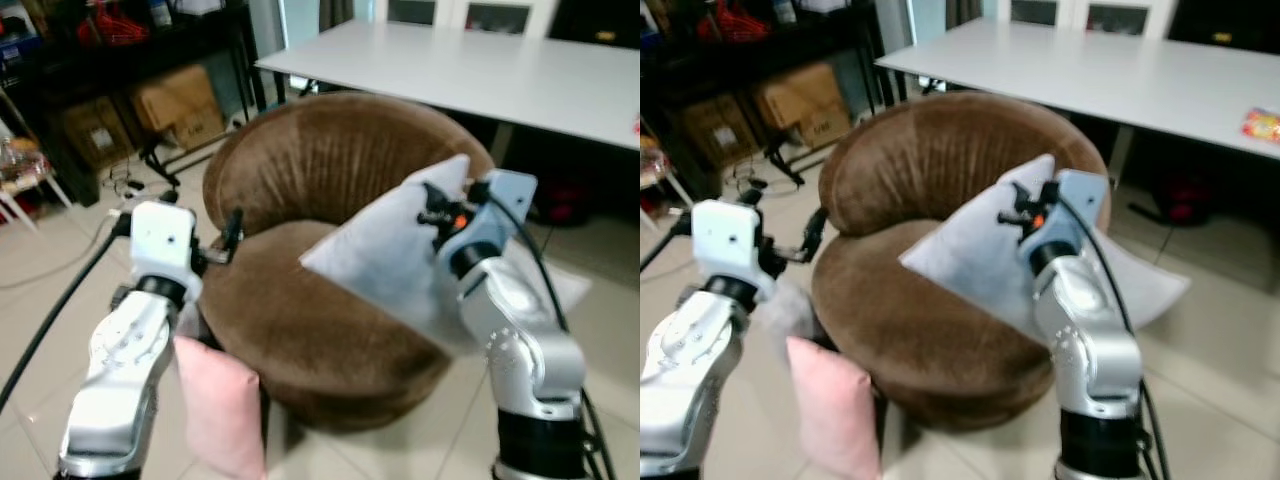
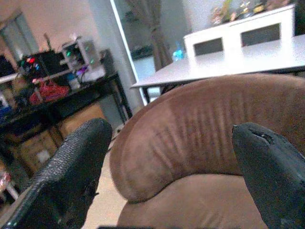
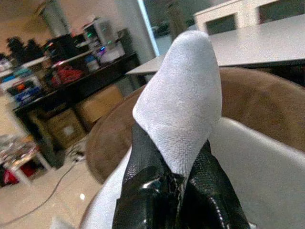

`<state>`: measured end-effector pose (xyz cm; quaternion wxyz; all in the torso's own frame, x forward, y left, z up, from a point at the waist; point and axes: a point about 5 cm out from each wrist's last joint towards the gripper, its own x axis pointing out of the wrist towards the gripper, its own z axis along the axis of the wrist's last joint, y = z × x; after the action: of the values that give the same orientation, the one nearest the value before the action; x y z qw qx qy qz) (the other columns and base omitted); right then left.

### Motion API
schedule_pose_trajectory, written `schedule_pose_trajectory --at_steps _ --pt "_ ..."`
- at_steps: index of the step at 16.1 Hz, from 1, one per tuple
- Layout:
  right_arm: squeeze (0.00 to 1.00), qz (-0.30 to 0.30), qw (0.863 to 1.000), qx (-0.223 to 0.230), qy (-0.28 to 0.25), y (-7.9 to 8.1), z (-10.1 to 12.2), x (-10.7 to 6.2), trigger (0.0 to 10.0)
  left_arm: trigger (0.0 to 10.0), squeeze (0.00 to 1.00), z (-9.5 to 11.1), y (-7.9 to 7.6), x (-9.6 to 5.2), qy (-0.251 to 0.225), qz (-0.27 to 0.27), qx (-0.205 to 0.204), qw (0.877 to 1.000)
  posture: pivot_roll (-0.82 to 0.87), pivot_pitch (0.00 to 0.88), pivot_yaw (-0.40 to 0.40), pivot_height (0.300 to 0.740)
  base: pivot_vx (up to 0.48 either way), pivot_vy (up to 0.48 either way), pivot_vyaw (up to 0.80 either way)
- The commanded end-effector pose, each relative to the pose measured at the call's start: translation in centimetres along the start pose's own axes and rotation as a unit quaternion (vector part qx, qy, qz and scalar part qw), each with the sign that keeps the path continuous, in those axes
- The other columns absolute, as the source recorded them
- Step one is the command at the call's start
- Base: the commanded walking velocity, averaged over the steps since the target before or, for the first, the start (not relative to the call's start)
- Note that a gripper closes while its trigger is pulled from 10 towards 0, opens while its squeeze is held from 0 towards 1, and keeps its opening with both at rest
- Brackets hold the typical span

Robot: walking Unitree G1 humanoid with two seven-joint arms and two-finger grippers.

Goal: Move the pillow to the sofa from floor

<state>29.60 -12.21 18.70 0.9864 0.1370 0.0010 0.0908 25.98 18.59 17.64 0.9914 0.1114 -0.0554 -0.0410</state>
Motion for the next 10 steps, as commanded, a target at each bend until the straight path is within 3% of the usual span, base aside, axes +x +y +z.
schedule_pose_trajectory --at_steps 1,4,10 --pt "0.0 0.041 0.998 -0.001 -0.048 1.33 2.06 -0.01 10.0 10.0 0.0 0.28 -0.12 0.1 -0.005 -0.004 0.0 1.0 -0.08 0.0 0.074 0.74 0.337 0.0 0.0" --pt "0.0 0.041 0.998 -0.003 -0.053 1.35 2.26 0.04 10.0 10.0 0.0 0.31 -0.17 0.09 -0.006 -0.005 0.001 1.0 -0.08 0.0 0.074 0.74 0.336 0.0 0.8" --pt "0.0 0.073 0.996 -0.01 -0.057 2.15 2.54 -0.04 10.0 10.0 0.0 0.31 -0.36 0.06 -0.006 -0.01 0.004 1.0 -0.08 0.0 0.074 0.74 0.334 0.0 0.0"
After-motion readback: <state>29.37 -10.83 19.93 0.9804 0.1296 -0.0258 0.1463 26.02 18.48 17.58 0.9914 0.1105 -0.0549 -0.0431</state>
